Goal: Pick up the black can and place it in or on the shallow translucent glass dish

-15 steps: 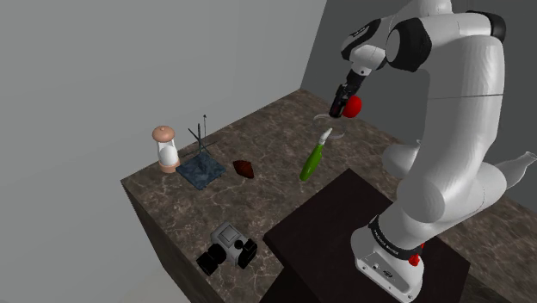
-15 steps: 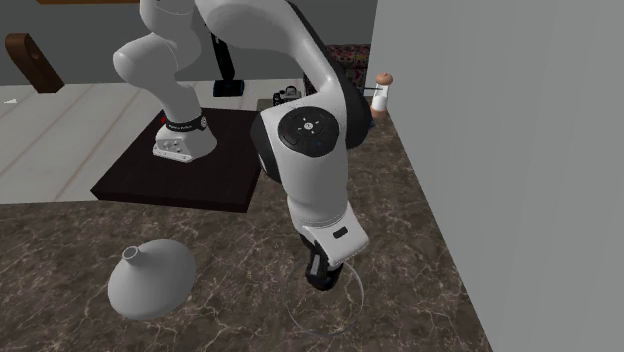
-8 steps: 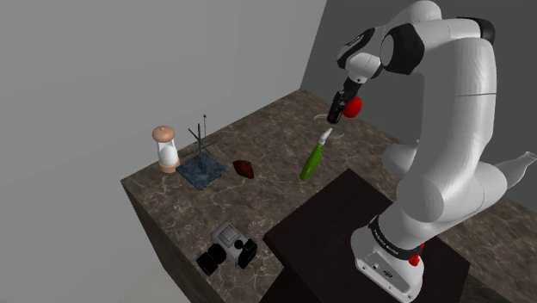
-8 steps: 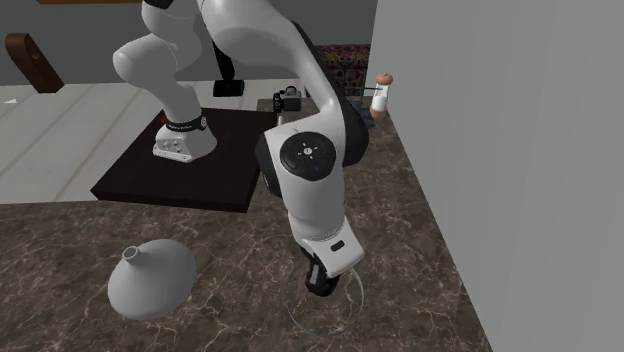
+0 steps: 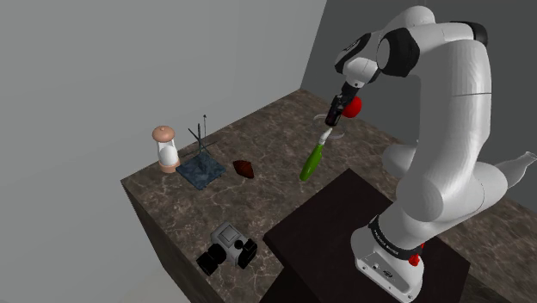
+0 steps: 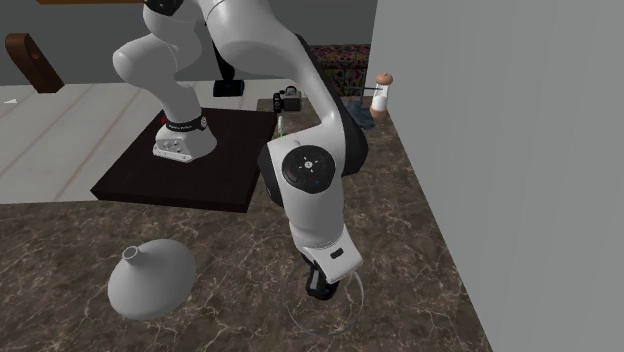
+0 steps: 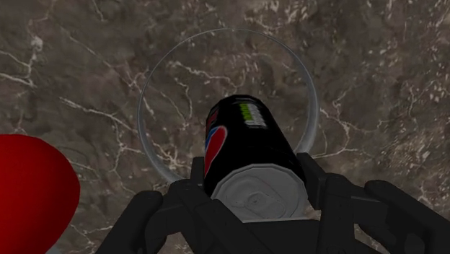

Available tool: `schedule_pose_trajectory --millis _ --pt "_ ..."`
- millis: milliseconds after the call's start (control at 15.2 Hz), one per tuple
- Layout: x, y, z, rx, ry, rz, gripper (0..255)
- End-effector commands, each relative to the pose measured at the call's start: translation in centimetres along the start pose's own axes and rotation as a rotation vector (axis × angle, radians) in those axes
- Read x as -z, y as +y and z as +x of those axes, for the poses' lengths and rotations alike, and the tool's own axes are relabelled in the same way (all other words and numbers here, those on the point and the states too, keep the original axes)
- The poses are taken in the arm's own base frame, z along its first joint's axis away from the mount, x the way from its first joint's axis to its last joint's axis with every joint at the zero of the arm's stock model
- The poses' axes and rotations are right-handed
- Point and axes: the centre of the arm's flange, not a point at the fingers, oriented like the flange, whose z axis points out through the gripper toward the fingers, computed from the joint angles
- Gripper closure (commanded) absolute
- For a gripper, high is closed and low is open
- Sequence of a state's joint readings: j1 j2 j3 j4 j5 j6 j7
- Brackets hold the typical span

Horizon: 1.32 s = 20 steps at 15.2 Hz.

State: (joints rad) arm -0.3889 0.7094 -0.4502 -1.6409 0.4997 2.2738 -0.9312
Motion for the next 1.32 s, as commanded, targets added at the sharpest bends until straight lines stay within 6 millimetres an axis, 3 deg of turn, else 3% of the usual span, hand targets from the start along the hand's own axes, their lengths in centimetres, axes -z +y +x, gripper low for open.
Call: schedule_pose_trajectory --millis 0,132,198,528,792,1254 --pt "0.0 0.0 0.0 0.0 0.001 0.0 255" --pt "0.0 0.0 0.0 0.0 0.001 0.0 255" --pt "0.0 0.0 0.0 0.0 0.001 0.0 0" --pt "0.0 0.0 0.0 0.0 0.001 0.0 0" --pt "5.0 0.0 0.0 0.0 0.001 0.0 0" --pt "5.0 0.0 0.0 0.0 0.001 0.0 0"
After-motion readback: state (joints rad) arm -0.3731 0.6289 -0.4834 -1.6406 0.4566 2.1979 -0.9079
